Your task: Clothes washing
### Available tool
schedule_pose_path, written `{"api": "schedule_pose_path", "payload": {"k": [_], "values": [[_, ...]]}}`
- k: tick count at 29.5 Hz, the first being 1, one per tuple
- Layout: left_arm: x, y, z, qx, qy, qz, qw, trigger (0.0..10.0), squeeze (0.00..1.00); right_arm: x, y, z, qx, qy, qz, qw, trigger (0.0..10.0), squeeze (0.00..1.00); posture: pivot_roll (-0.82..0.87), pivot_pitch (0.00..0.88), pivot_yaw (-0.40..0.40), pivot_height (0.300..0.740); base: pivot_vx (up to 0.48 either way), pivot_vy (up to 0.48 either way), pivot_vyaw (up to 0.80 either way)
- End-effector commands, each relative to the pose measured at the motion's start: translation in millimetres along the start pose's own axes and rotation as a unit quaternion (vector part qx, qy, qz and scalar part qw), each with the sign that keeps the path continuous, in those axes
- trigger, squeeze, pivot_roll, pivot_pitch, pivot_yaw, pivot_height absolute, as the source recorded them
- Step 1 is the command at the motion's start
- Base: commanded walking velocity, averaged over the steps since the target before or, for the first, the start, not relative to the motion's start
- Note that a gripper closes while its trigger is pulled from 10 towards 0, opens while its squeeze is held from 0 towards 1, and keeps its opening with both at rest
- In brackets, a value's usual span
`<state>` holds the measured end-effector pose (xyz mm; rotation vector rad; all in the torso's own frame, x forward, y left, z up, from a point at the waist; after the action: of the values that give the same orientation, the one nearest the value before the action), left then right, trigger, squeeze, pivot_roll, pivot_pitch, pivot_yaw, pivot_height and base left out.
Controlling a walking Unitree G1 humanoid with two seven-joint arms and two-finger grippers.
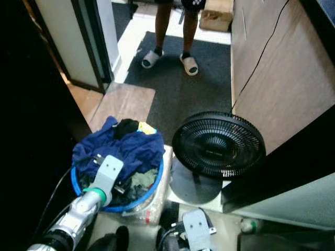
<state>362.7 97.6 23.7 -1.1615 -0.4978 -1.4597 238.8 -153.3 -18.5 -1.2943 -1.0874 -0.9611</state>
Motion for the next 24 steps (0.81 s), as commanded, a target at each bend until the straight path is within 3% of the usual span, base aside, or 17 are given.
{"api": "schedule_pose_path", "payload": {"k": [1,3,4,5,7,8,24], "values": [[-13.8,-5.5,-5.8,-0.011,0.000,0.020,1.000,10.0,0.00,-7.7,-3.1,2.5,0.000,0.003,0.018,1.000,10.0,0.00,0.07,0.348,0.093,0.740,0.000,0.000,0.00],[-14.4,-6.0,-5.5,-0.010,0.000,0.020,1.000,10.0,0.00,-6.8,-1.2,2.2,-0.002,0.005,0.017,1.000,10.0,0.00,0.07,0.348,0.093,0.740,0.000,0.000,0.00],[-14.9,-6.4,-5.2,-0.010,0.000,0.021,1.000,10.0,0.00,-5.4,1.6,2.1,-0.003,0.005,0.017,1.000,8.1,0.00,0.07,0.351,0.093,0.740,0.000,0.000,0.00],[-14.9,-6.4,-5.2,-0.010,0.000,0.021,1.000,10.0,0.00,-5.4,1.6,2.1,-0.003,0.005,0.017,1.000,8.1,0.00,0.07,0.351,0.093,0.740,0.000,0.000,0.00],[-14.9,-6.8,-5.0,-0.009,0.000,0.021,1.000,10.0,0.00,-3.8,5.7,1.8,-0.002,0.003,0.017,1.000,0.7,0.00,0.09,0.356,0.091,0.740,0.000,0.000,0.00],[-14.9,-7.0,-4.9,-0.008,0.000,0.021,1.000,10.0,0.00,-3.7,6.4,1.6,-0.001,0.003,0.017,1.000,0.0,0.00,0.09,0.356,0.091,0.740,0.000,0.000,0.00],[-18.1,-11.5,-5.0,-0.007,-0.001,0.025,1.000,10.0,0.00,-7.2,1.6,-0.4,0.000,-0.002,0.030,1.000,0.0,0.00,0.09,0.365,0.090,0.740,0.000,0.000,0.00]]}}
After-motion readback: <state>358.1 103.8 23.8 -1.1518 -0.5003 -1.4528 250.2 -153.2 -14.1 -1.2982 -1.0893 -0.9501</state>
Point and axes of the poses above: a point about 5 cm out from each wrist's last joint towards the gripper, its own y axis pointing out of the wrist towards the gripper, its own x axis along the axis of the wrist's last joint, z = x × y, the point moved 5 cm from there along y, pointing out of the wrist towards the gripper, and after that the axes turned 12 degrees about y, right-handed, at the moved point
